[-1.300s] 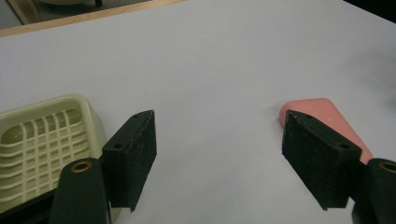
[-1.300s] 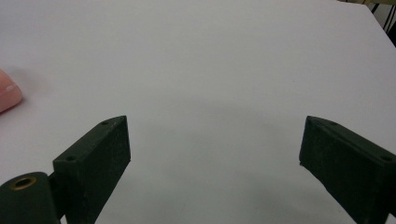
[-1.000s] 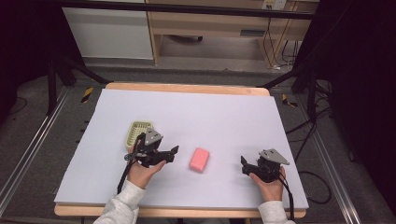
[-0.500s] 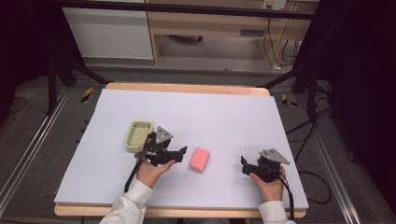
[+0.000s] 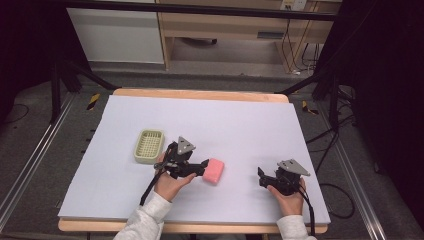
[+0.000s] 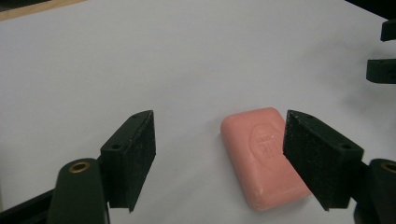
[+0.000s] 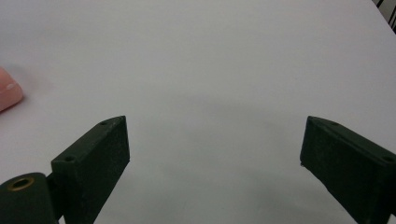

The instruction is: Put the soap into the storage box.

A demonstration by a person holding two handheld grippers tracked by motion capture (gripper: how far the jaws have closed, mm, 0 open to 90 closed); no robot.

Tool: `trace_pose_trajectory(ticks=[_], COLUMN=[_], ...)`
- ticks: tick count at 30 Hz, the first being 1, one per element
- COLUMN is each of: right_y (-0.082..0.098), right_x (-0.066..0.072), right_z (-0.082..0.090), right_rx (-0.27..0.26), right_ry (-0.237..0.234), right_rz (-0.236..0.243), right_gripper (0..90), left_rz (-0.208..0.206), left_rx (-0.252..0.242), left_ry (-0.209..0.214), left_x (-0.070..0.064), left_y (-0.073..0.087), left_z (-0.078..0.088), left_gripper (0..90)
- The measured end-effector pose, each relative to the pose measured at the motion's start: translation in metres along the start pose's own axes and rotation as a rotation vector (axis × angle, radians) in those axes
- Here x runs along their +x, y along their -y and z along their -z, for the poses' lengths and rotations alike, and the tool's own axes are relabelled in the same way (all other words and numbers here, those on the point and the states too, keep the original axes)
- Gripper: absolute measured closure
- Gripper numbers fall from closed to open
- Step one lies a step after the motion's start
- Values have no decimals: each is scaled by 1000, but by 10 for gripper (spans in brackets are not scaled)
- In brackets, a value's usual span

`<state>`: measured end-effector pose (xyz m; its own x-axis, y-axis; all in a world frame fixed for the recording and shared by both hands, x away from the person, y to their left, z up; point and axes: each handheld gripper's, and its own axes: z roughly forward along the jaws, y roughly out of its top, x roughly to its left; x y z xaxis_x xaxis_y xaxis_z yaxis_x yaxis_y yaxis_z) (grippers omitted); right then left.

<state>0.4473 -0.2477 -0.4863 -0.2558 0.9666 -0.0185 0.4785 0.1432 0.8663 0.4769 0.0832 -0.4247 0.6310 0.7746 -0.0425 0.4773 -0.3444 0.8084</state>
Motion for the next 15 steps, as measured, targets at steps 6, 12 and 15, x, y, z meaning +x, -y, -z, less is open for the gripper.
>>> trace_pose_trajectory(ticks=[6,12,15], right_y=[0,0,0], right_x=[0,0,0], right_z=[0,0,0], right_rx=[3,6,7], right_ry=[-2,-4,-4], right_rz=[1,4,5], right_gripper=[85,86,85], left_rz=[-10,-27,-30], left_rx=[15,45,55], left_ry=[13,27,30], left_x=[-7,-14,-15], left_y=[-2,-3,-4], left_z=[-7,-14,-16], left_gripper=[250,247,245])
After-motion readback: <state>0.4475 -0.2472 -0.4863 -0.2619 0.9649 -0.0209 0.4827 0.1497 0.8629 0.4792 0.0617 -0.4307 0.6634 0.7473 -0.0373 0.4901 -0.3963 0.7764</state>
